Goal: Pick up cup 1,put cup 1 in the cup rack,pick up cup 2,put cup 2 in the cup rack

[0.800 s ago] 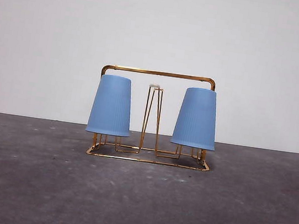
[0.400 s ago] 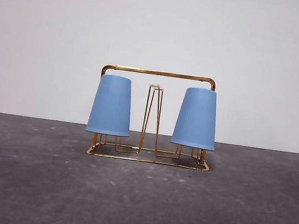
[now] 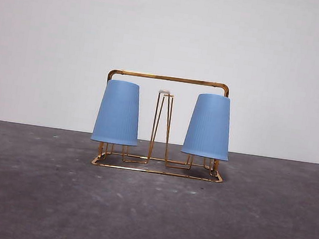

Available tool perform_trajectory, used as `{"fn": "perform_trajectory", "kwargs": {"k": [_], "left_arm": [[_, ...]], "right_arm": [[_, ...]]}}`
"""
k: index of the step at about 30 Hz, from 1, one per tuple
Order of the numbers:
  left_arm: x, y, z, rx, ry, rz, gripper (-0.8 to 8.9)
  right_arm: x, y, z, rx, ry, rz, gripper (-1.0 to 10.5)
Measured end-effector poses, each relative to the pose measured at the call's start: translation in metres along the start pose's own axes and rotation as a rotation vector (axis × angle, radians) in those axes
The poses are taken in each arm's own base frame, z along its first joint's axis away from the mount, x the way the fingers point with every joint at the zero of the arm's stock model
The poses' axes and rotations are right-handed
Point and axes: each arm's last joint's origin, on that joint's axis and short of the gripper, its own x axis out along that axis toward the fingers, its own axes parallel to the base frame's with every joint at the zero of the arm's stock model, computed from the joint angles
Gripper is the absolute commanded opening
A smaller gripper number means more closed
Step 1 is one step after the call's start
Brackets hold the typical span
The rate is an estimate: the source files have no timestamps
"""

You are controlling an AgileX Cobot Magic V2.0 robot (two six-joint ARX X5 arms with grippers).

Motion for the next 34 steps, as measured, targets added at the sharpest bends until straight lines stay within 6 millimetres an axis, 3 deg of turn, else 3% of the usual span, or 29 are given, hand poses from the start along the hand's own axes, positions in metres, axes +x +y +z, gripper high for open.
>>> {"fn": "perform_trajectory", "kwargs": {"k": [6,10,14,24,28,34], "left_arm": [[0.0,0.0,0.0,0.0,0.0,0.0,-0.03],[0.0,0.0,0.0,0.0,0.0,0.0,-0.03],[0.0,0.0,0.0,0.0,0.0,0.0,-0.03],[0.0,0.0,0.0,0.0,0.0,0.0,-0.03],[0.0,0.0,0.0,0.0,0.0,0.0,-0.03],[0.0,0.0,0.0,0.0,0.0,0.0,-0.03]], "right_arm": [[-0.042,-0.012,-0.016,0.072,-0.328,-0.246,0.0],[-0.042,-0.013,-0.042,0.076,-0.405,-0.419,0.0],[-0.02,-0.014,-0.076,0.067,-0.462,-0.467,0.0],[0.072,-0.015,-0.196,0.124,-0.406,-0.445,0.0],[0.094,-0.013,-0.23,0.151,-0.357,-0.433,0.0],[0.113,-0.011,-0.261,0.168,-0.323,-0.425,0.0]]}}
